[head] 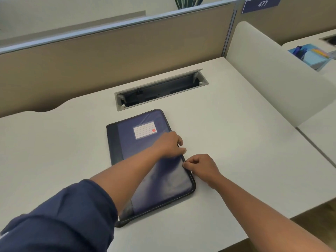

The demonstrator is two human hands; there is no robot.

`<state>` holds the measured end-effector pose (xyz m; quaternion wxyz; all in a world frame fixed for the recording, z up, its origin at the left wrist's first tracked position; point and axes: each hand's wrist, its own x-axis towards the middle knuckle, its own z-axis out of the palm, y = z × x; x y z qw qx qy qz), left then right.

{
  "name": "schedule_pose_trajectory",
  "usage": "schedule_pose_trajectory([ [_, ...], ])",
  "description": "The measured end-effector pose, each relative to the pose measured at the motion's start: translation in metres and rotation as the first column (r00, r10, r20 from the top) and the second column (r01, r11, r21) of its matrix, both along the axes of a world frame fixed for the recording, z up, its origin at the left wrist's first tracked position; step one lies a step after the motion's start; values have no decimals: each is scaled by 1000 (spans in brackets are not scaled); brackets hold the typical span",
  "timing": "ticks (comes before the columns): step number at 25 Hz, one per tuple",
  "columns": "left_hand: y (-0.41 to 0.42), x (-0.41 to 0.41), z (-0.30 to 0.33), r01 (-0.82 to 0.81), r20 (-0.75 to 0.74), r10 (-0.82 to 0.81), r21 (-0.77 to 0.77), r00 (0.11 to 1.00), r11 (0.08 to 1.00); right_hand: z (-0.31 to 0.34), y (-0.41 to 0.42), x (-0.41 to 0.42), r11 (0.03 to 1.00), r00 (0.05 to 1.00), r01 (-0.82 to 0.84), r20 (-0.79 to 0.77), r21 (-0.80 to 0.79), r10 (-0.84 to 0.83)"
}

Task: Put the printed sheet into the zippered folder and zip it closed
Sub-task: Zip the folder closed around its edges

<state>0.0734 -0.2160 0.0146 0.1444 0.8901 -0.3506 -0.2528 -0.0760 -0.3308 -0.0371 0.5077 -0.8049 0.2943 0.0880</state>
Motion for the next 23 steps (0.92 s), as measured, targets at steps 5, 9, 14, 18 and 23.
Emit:
schedule_pose_trajectory([
  [5,-31,9,-5,65,86,-89,250,992,966,-3,-4,3,996,999,12,-33,83,-10],
  [9,-45,9,-11,120,81,-161,370,984,921,-7,-7,7,994,999,3,-49,105,3],
  [14,-57,15,-7,187,-4,-207,447,978,875,-5,-10,14,980,997,-22,-66,195,36],
  [18,-59,22,-6,225,14,-257,438,966,870,-2,-13,19,961,995,-49,-74,272,72],
  [23,-60,23,-7,258,106,-332,429,937,866,-3,-18,27,953,991,-57,-97,297,90],
])
